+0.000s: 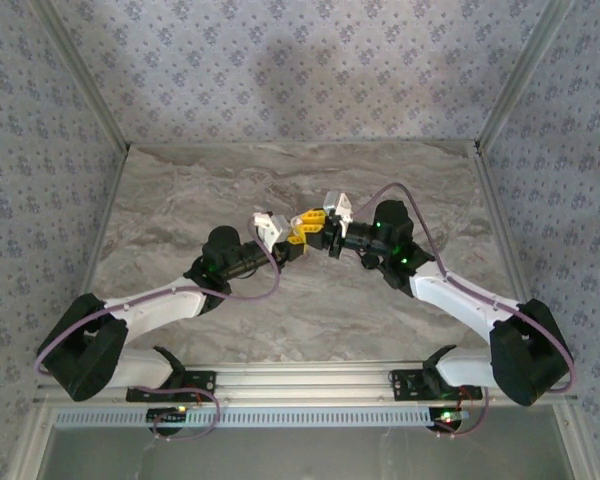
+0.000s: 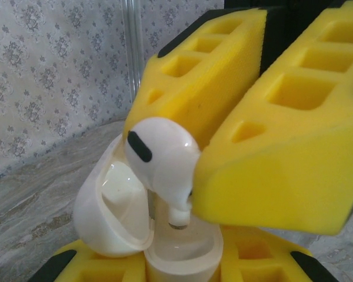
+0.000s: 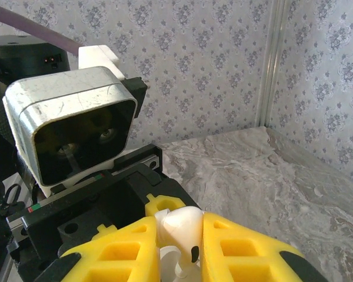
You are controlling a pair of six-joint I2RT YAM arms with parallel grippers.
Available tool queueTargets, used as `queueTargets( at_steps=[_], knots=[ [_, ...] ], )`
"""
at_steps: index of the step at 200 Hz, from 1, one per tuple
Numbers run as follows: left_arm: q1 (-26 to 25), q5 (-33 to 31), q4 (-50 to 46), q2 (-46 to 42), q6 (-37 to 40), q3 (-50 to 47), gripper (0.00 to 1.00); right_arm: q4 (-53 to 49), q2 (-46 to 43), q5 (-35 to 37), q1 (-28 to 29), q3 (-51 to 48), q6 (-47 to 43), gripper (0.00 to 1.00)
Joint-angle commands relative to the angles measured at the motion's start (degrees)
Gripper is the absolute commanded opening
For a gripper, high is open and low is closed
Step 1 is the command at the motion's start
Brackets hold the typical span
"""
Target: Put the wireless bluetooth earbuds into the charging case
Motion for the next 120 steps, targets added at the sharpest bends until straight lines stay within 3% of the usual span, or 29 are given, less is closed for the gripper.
queueTargets(
  at_steps=[1, 120],
  knots=[
    [-0.33, 0.73, 4.21, -0.32, -0.81, 2.1, 0.11, 0.35, 0.92, -1.36, 0.98, 0.46, 0.25, 0.21],
    [-0.35, -1.44, 4.29, -2.01, -0.51, 1.79, 0.11, -12.11, -0.53, -1.47, 1.16, -1.0, -4.75, 0.25]
  ],
)
